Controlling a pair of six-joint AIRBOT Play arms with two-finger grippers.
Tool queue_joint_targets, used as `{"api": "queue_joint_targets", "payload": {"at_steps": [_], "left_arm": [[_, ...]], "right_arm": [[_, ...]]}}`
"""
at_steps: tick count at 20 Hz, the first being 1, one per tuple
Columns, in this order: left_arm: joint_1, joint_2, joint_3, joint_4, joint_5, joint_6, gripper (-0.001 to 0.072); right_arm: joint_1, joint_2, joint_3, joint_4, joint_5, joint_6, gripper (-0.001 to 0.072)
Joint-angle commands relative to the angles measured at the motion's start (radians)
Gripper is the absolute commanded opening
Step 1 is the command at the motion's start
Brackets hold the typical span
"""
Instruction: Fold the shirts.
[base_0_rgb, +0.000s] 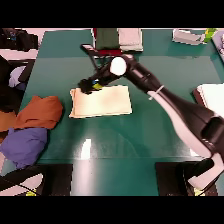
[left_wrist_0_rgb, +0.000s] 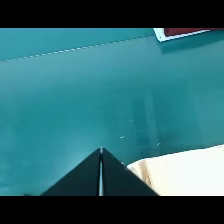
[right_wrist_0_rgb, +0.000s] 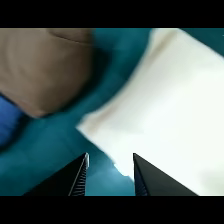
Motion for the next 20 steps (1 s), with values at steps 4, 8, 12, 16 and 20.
{"api": "queue_joint_targets", "payload": {"at_steps": [4, 8, 12, 16, 20], "left_arm": [[0.006, 0.007, -0.011, -0.119, 0.004, 0.015, 0.0021], [0.006, 0.007, -0.068, -0.163, 0.012, 0.030, 0.0022], [0.006, 0.007, -0.114, -0.190, 0.012, 0.030, 0.0022], [0.006, 0.004, -0.114, -0.200, 0.010, 0.031, 0.0022], [0.006, 0.004, -0.114, -0.202, 0.002, 0.055, 0.0022]], "right_arm": [[-0.250, 0.157, -0.266, -0.228, 0.150, 0.170, 0.0346], [-0.335, 0.157, -0.336, -0.229, 0.193, 0.172, 0.0624], [-0.331, 0.152, -0.396, -0.196, 0.117, 0.261, 0.0633], [-0.331, 0.063, -0.397, -0.050, 0.107, 0.268, 0.0630], [-0.328, -0.010, -0.397, 0.010, 0.076, 0.269, 0.0623]]}}
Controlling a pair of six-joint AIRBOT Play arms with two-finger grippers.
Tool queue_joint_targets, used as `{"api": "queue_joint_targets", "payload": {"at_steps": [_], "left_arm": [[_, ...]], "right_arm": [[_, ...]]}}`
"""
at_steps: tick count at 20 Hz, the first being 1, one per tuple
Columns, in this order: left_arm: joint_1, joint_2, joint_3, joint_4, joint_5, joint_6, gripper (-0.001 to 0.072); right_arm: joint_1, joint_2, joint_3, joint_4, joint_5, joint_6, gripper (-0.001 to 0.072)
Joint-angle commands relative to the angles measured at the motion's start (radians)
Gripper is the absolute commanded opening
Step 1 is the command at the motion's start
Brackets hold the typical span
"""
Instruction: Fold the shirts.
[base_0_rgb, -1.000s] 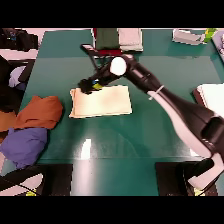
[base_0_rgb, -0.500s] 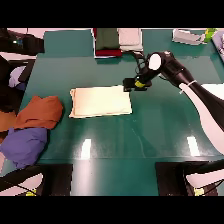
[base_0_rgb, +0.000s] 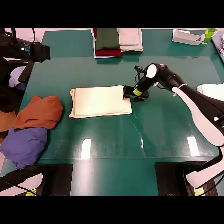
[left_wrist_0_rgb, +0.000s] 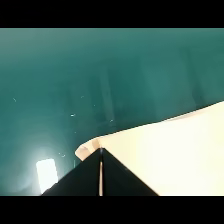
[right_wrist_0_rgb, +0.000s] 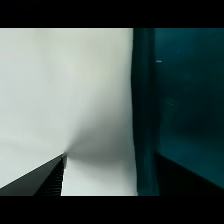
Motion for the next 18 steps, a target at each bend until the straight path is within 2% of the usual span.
{"api": "queue_joint_targets", "payload": {"at_steps": [1, 4, 6, 7, 12, 15, 18], "left_arm": [[0.000, -0.001, -0.002, -0.014, -0.004, 0.019, 0.0022], [0.000, -0.001, -0.002, -0.042, -0.002, 0.019, 0.0022], [-0.001, -0.001, -0.002, -0.060, 0.000, 0.020, 0.0021], [-0.001, -0.001, -0.002, -0.065, -0.003, 0.020, 0.0021], [-0.088, -0.001, -0.002, -0.055, -0.003, 0.043, 0.0021], [-0.196, -0.001, -0.002, -0.055, 0.005, 0.047, 0.0021], [-0.275, -0.001, -0.002, -0.055, 0.041, 0.046, 0.0021]], "right_arm": [[0.010, -0.051, -0.003, 0.071, -0.046, 0.009, 0.0621], [0.035, -0.055, -0.003, 0.058, -0.116, -0.014, 0.0504], [0.049, -0.055, -0.003, 0.058, -0.164, -0.076, 0.0169], [0.050, -0.055, -0.003, 0.058, -0.179, -0.105, 0.0029], [-0.041, 0.066, -0.003, 0.008, -0.185, -0.119, 0.0023], [-0.198, 0.215, -0.003, -0.112, -0.151, -0.119, 0.0023], [-0.424, 0.332, -0.003, -0.164, -0.113, -0.127, 0.0023]]}}
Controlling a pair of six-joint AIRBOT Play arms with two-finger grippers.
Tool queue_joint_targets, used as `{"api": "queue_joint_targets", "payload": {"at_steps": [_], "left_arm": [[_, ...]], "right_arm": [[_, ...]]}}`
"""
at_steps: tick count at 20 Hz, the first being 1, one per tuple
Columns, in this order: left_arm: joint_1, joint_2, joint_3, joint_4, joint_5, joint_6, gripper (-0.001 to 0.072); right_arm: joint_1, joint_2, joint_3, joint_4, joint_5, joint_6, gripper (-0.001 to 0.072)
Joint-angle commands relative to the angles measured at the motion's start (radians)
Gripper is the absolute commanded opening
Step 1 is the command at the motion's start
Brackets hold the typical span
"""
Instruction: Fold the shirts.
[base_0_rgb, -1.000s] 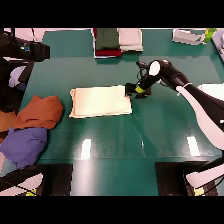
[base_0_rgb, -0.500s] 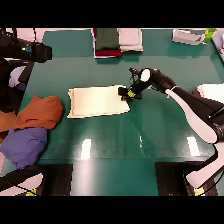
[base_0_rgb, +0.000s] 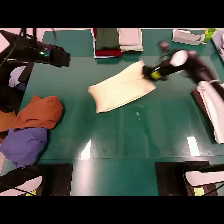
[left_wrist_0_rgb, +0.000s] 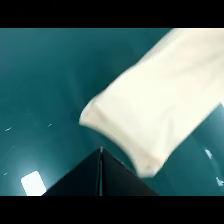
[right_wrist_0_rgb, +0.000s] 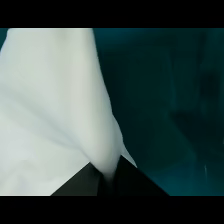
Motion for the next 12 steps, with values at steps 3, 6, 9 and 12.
{"api": "queue_joint_targets", "payload": {"at_steps": [3, 6, 9, 12], "left_arm": [[-0.125, 0.000, 0.000, 0.000, 0.081, 0.003, 0.0022], [-0.157, 0.000, 0.000, -0.002, 0.090, -0.006, 0.0022], [-0.195, 0.000, 0.000, -0.003, 0.090, -0.006, 0.0022], [-0.229, 0.000, 0.000, -0.003, 0.090, -0.006, 0.0022]], "right_arm": [[-0.404, 0.170, 0.000, -0.069, 0.069, -0.048, 0.0023], [-0.598, 0.191, 0.000, -0.066, 0.084, -0.066, 0.0023], [-0.729, 0.189, 0.000, -0.050, 0.066, -0.074, 0.0023], [-0.791, 0.189, 0.001, -0.048, 0.035, -0.070, 0.0023]]}}
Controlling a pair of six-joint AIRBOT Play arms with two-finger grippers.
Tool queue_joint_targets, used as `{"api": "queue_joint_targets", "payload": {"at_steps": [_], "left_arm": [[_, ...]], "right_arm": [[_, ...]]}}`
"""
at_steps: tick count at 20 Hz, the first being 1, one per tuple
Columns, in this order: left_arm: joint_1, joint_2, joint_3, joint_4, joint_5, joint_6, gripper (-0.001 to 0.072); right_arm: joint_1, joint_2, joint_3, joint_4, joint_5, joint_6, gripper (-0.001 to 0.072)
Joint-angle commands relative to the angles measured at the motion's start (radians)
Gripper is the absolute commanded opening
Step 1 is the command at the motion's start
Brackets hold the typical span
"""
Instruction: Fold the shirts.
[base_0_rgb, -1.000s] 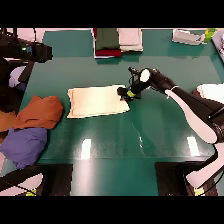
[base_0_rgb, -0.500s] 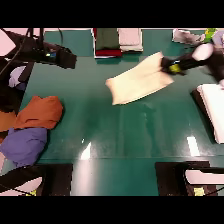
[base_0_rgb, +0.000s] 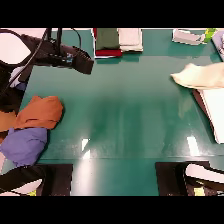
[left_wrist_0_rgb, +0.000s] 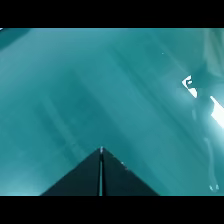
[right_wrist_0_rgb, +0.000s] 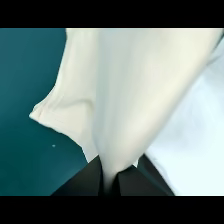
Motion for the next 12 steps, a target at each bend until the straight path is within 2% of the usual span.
{"api": "queue_joint_targets", "payload": {"at_steps": [1, 4, 7, 12], "left_arm": [[-0.043, 0.000, 0.000, 0.000, 0.005, -0.002, 0.0022], [-0.063, 0.000, 0.000, -0.001, 0.005, -0.002, 0.0022], [-0.063, 0.000, 0.000, -0.008, 0.005, -0.002, 0.0021], [-0.063, 0.000, 0.000, -0.009, -0.016, -0.002, 0.0022]], "right_arm": [[-0.096, 0.006, 0.003, 0.027, -0.039, -0.003, 0.0023], [-0.118, 0.005, 0.080, 0.135, -0.061, -0.005, 0.0023], [-0.118, 0.006, 0.215, 0.122, -0.032, -0.005, 0.0023], [-0.148, 0.014, 0.354, 0.061, 0.096, -0.005, 0.0023]]}}
